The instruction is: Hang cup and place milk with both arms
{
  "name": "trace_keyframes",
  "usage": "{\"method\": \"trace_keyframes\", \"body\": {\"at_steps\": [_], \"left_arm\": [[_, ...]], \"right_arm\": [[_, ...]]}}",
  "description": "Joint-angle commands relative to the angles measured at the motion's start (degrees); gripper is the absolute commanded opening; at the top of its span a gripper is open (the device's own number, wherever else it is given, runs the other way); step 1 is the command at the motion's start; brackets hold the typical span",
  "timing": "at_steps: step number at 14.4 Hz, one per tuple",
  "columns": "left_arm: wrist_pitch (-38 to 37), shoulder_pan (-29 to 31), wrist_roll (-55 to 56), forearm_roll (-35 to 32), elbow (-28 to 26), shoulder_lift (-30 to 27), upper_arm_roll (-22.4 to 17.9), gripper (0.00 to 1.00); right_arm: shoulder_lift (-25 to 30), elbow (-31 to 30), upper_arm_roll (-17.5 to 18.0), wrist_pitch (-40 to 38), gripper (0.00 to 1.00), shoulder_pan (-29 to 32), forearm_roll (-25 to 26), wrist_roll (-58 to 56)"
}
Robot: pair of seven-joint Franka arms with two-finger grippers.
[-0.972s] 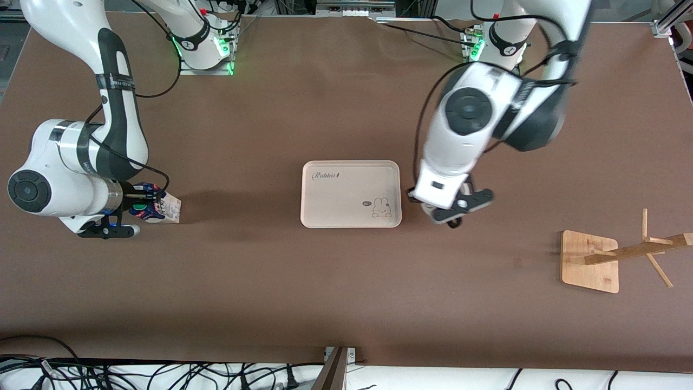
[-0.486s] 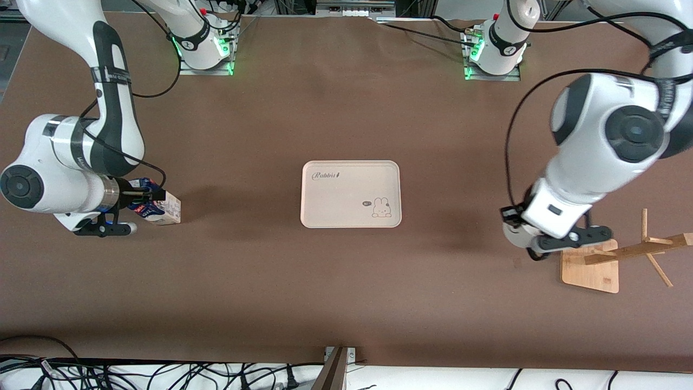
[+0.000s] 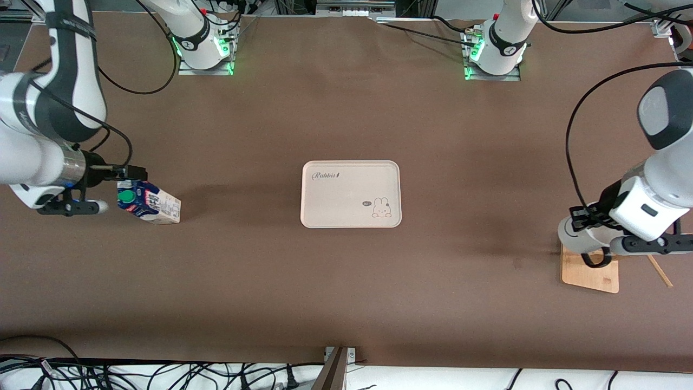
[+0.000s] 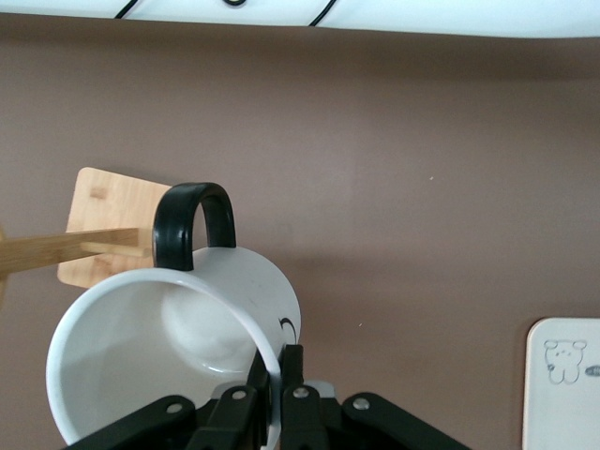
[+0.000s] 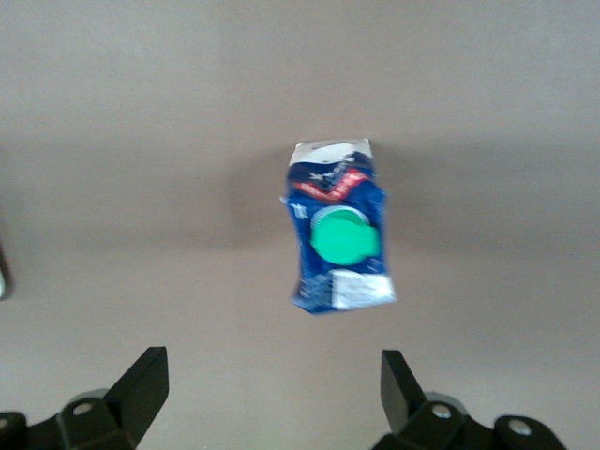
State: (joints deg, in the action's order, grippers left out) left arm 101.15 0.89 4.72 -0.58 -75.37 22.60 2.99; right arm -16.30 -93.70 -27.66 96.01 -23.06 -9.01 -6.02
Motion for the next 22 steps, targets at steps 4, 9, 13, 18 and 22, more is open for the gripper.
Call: {"method": "trace_keyframes", "body": {"at_steps": [4,9,13,18,22], "left_arm": [[-5.3,3.1,-3.0,1.5,2.5,-2.2,0.2,0.0],[-5.3,6.8,-6.9,2.6,2.5,-1.7,0.2,0.0],[-5.3,7.4,-7.5,4.4,2.5,-0.6,0.2,0.0],[-5.3,10.5,-10.1,4.4,2.5,0.2,0.2,0.0],[-5.4,11.9,-10.1,4.4,2.0,0.2,0.2,0.0]], "right_arm": [[3.8,8.6,-0.5,-5.0,1.0,-0.1,2.1,-1.2],[4.2,10.3,0.2,-5.0,1.0,2.0,5.2,-7.1],[5.7,10.4,11.0,-6.1,1.0,12.2,5.6,-8.4],[5.8,10.0,19.9,-4.6,1.0,18.6,12.9,-8.2],[7.3,9.2,22.4,-4.5,1.0,23.0,13.1,-8.1]]}}
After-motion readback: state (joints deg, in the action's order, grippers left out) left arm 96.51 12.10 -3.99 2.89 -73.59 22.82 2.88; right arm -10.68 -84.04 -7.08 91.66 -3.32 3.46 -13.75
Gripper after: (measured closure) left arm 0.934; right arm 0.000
